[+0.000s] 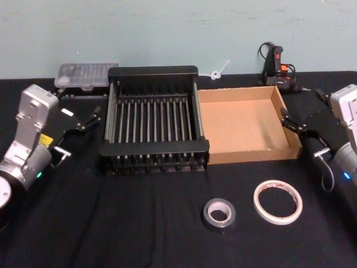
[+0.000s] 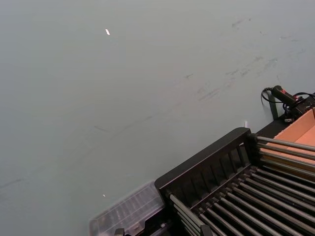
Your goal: Pick up the white tape and place it into the black box , Pick up the silver tape and place it into the brown box.
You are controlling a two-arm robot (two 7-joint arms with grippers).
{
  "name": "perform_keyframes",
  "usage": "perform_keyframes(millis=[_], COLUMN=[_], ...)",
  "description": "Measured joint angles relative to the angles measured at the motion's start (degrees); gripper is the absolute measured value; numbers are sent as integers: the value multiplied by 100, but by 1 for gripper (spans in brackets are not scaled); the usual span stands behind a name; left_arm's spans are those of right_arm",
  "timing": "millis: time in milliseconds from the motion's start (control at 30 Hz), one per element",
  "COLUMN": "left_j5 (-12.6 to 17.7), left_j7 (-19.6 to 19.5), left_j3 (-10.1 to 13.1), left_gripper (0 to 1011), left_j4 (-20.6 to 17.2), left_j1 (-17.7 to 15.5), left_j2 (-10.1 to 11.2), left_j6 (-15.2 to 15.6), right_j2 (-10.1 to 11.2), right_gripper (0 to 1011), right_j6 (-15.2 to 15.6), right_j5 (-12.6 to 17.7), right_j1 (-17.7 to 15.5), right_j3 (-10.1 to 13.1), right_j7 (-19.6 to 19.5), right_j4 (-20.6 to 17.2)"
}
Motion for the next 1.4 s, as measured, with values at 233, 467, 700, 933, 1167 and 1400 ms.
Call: perform_keyframes(millis=[233,467,700,933,1167,1400], left_j5=[0,0,0,0,0,0], left_j7=[0,0,0,0,0,0], left_j3=[0,0,0,0,0,0], left_gripper=[1001,1002,1001,1001,1001,1001], left_j4=[0,0,0,0,0,0], left_j1=[0,0,0,0,0,0], left_j2=[0,0,0,0,0,0], left_j6=[0,0,0,0,0,0], right_j2=[0,0,0,0,0,0], right_gripper=[1002,1002,1002,1002,1002,1002], right_j6=[0,0,0,0,0,0], right_j5=[0,0,0,0,0,0], right_j1=[0,-1,0,0,0,0], right_j3=[0,0,0,0,0,0], right_j7=[0,0,0,0,0,0], right_j4=[0,0,0,0,0,0])
